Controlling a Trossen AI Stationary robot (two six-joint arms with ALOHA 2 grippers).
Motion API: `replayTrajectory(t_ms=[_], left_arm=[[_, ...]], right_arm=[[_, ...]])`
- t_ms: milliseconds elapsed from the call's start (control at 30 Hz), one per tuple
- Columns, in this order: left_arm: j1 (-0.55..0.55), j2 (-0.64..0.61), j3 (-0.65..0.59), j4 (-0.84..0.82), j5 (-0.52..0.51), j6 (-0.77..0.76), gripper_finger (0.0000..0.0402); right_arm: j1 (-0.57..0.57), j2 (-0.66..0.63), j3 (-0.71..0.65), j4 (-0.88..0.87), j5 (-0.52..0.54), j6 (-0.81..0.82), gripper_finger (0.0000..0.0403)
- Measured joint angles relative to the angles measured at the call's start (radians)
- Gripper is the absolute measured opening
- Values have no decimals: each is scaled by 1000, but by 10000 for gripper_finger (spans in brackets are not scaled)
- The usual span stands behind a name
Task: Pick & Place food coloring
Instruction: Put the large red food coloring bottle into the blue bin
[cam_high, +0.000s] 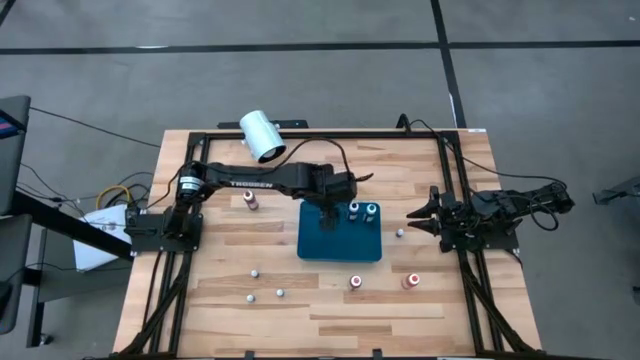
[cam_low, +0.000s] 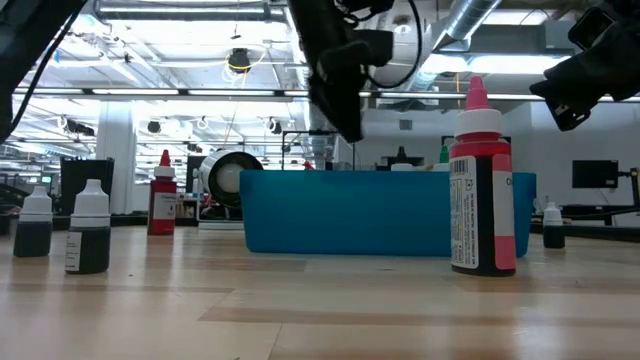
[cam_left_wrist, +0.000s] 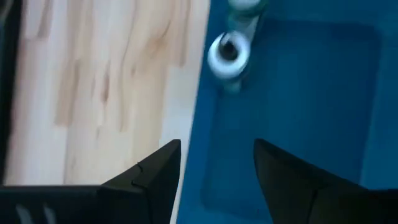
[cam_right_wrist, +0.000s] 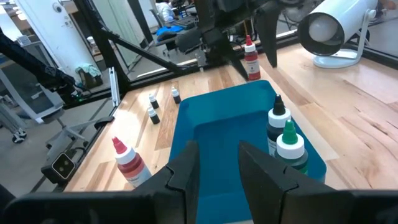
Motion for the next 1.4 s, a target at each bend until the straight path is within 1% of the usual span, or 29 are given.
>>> replayTrajectory(t_ms=[200, 333, 467, 700, 800, 1233, 1333, 1400], left_arm=[[5, 0, 15, -203, -62, -68, 195], [21, 0, 12, -339, -49, -117, 195], [39, 0, 12, -380, -40, -135, 195], [62, 0, 12, -379, 5, -133, 195], [63, -3, 12, -375, 7, -132, 195], [65, -32, 6, -248, 7, -114, 195], [65, -47, -62, -152, 49, -114, 195], [65, -75, -135, -88, 79, -118, 195]], right_arm=[[0, 0, 0, 0, 0, 0, 98], [0, 0, 0, 0, 0, 0, 98], [0, 0, 0, 0, 0, 0, 98], [0, 0, 0, 0, 0, 1, 98], [0, 0, 0, 0, 0, 1, 98], [0, 0, 0, 0, 0, 0, 98], [0, 0, 0, 0, 0, 0, 98], [0, 0, 0, 0, -1, 0, 98]])
